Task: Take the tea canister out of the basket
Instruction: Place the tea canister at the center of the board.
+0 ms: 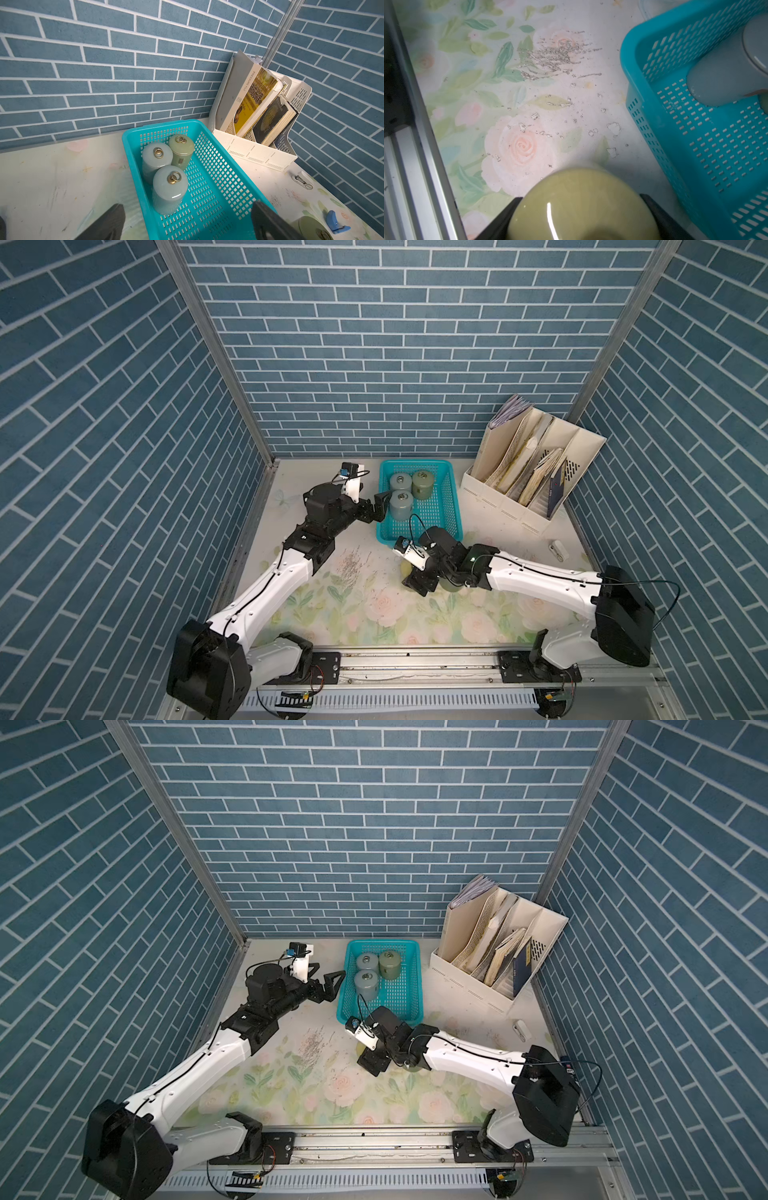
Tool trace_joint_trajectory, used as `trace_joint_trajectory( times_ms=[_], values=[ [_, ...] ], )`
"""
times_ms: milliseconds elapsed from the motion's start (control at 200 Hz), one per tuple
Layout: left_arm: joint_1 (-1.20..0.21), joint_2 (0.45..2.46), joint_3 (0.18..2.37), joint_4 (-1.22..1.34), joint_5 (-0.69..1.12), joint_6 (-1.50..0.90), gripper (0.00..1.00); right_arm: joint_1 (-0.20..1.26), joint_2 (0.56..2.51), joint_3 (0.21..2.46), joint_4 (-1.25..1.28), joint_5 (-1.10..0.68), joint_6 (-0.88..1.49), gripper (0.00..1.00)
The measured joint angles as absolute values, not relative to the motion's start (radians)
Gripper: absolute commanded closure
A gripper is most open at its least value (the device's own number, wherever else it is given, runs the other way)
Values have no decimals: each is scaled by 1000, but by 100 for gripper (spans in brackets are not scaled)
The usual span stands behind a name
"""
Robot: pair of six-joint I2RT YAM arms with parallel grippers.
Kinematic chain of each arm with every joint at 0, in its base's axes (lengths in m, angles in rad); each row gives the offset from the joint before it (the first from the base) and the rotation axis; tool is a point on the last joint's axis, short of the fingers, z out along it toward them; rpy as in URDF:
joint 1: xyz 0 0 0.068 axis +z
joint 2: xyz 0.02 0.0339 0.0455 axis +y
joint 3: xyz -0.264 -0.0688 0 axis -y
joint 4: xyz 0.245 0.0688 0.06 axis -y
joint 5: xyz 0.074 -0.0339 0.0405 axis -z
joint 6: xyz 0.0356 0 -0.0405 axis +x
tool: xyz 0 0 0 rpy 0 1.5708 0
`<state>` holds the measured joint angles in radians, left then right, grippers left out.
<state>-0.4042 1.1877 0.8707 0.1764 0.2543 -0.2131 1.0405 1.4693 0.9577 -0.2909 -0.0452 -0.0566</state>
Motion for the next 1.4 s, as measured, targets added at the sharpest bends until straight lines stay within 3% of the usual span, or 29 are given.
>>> trace_joint_trajectory(
  times_ms=[330, 430, 485, 560, 760, 880, 1290, 1400],
  values=[
    [-404, 1188, 870, 177, 255, -213, 0, 1042, 1533, 898, -208, 26, -18, 100],
    [-404, 1188, 870, 177, 255, -213, 0, 1042, 1543, 898, -191, 28, -6, 94],
    [-404, 1188, 870, 176, 255, -213, 0, 1042, 1545, 898, -184, 28, -4, 89],
    [-404, 1188, 870, 177, 255, -213, 0, 1042, 1546, 898, -177, 31, -3, 72],
    [-404, 1188, 870, 177, 256, -213, 0, 1042, 1556, 898, -170, 31, 4, 44],
    [-404, 1188, 870, 177, 263, -213, 0, 1042, 1562, 897, -157, 31, 14, 38],
    [-404, 1188, 870, 176, 266, -205, 0, 1042, 1565, 897, -126, 34, 35, 0],
    [-404, 1188, 870, 176, 266, -205, 0, 1042, 1559, 897, -109, 35, 41, 0]
  ],
)
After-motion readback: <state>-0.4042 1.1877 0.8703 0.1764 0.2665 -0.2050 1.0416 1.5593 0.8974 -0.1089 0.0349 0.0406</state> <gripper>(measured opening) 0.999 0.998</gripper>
